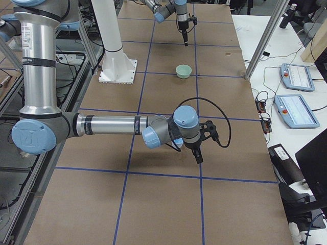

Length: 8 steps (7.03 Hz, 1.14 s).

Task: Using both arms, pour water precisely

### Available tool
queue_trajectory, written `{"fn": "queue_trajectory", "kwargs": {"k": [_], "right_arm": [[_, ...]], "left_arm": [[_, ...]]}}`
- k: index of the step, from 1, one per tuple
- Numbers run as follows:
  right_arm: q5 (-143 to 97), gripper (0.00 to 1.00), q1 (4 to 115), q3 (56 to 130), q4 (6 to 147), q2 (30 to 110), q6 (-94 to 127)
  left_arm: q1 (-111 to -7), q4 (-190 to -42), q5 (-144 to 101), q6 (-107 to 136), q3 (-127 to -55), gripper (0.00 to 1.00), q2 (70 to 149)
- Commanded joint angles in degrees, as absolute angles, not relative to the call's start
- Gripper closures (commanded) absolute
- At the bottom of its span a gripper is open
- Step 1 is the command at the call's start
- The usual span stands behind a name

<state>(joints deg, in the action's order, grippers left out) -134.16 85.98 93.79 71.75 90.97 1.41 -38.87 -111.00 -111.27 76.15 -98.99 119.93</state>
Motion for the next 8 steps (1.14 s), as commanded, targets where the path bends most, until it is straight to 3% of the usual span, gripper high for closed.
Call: {"fn": "queue_trajectory", "kwargs": {"k": [1, 5, 8], "right_arm": [[-132.55, 0.00, 85.70, 93.69, 85.30, 88.25, -4.29], [-132.54, 0.00, 85.43, 93.69, 88.15, 87.45, -4.39], [-132.80, 0.00, 85.61, 93.60, 88.07, 87.28, -4.39]], "left_arm": [[-34.83, -112.85, -111.27, 81.47, -89.78, 0.00, 127.59], [-32.70, -112.85, -111.27, 81.65, -81.41, 0.04, 133.14], [-31.91, -113.03, -111.27, 82.71, -79.55, 0.34, 133.24]]}}
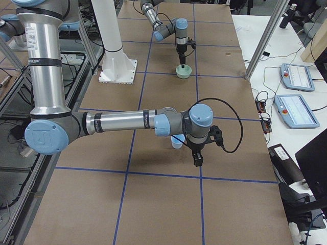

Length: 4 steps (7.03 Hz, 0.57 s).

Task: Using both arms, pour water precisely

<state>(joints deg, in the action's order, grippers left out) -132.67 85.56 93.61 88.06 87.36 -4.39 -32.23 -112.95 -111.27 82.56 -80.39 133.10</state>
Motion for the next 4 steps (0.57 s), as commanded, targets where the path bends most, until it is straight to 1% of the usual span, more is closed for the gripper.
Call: {"fn": "queue_trajectory", "kwargs": {"k": [1, 2, 3, 4], "right_arm": [[-133.06, 0.00, 85.61, 93.60, 88.15, 87.36, -4.39], [-133.07, 0.00, 85.61, 93.60, 88.15, 87.36, -4.39], [-133.15, 0.00, 85.61, 93.69, 88.07, 87.36, -4.39], [-133.24, 0.00, 85.61, 93.69, 88.07, 87.45, -4.39]], "left_arm": [[-31.90, -113.03, -111.27, 82.71, -79.19, 0.48, 133.24], [-31.90, -112.94, -111.27, 82.88, -79.19, 0.82, 133.42], [-31.90, -112.42, -111.27, 84.80, -79.02, 1.00, 133.77], [-31.90, -112.15, -111.70, 86.99, -79.10, 1.00, 134.20]]}}
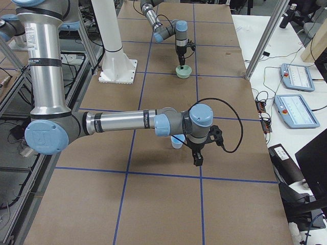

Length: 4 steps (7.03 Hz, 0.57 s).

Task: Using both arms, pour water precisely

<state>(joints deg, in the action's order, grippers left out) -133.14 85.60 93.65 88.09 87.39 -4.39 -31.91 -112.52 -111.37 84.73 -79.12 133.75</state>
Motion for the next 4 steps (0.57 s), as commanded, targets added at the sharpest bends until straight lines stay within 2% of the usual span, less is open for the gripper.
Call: {"fn": "queue_trajectory", "kwargs": {"k": [1, 4], "right_arm": [[-133.24, 0.00, 85.61, 93.69, 88.07, 87.36, -4.39], [-133.42, 0.00, 85.95, 93.78, 88.07, 87.19, -4.31]], "left_arm": [[-32.51, -111.45, -111.88, 87.10, -79.19, 1.00, 134.82], [-41.01, -110.21, -123.89, 86.32, -81.11, 1.00, 133.87]]}}
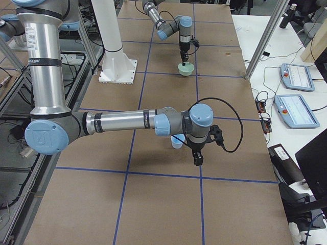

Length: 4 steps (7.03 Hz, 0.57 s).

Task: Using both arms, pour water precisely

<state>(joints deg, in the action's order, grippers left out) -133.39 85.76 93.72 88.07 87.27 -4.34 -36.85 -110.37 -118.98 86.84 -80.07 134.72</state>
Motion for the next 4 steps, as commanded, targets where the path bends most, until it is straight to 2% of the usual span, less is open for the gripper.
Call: {"fn": "queue_trajectory", "kwargs": {"k": [1, 4], "right_arm": [[-133.50, 0.00, 86.04, 93.69, 88.07, 87.19, -4.31], [-134.82, 0.00, 86.04, 95.88, 88.15, 88.06, -3.52]], "left_arm": [[-45.13, -110.21, -127.49, 83.87, -82.52, 1.00, 130.81], [-55.69, -110.30, -133.93, 62.31, -95.50, 1.00, 107.13]]}}
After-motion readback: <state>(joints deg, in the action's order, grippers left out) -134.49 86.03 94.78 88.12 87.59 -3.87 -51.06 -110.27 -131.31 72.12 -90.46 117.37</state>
